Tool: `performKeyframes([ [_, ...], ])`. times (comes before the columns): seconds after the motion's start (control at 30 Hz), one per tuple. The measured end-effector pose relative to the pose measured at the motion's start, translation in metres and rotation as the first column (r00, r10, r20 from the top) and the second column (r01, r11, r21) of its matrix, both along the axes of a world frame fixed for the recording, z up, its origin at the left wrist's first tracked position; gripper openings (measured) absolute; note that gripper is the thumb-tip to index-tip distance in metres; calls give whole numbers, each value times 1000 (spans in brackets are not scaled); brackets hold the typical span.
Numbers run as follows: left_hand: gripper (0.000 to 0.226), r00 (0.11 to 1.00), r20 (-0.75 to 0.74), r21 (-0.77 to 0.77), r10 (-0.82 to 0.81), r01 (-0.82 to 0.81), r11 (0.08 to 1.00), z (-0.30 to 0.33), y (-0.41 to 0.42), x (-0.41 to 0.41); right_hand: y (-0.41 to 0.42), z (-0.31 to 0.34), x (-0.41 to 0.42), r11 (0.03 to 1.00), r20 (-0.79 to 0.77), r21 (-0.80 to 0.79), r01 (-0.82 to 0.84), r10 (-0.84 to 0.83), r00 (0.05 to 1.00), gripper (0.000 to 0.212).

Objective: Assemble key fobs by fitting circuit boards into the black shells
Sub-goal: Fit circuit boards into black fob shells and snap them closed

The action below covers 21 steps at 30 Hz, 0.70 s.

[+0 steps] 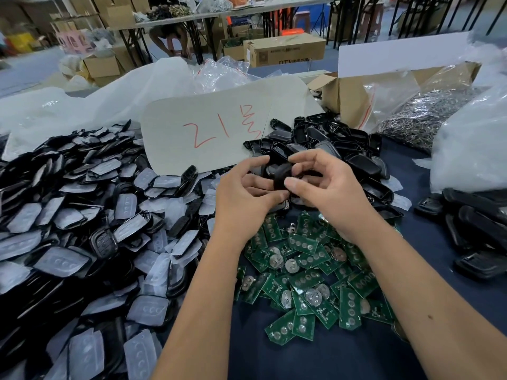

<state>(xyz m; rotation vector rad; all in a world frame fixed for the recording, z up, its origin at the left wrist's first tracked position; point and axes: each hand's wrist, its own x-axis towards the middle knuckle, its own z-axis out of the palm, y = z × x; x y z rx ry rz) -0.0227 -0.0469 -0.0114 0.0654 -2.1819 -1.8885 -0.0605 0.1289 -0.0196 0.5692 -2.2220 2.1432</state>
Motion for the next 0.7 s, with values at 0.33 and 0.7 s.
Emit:
performKeyframes([
  [0.33, 48, 970, 59, 562, -238, 165, 811, 7, 2, 3, -3, -2, 1, 984, 127, -151, -89, 109, 986, 15],
  [0.7, 58, 948, 24, 595, -318, 242, 766, 3, -2, 3, -2, 4, 5, 977, 62, -172, -128, 141, 988, 22],
])
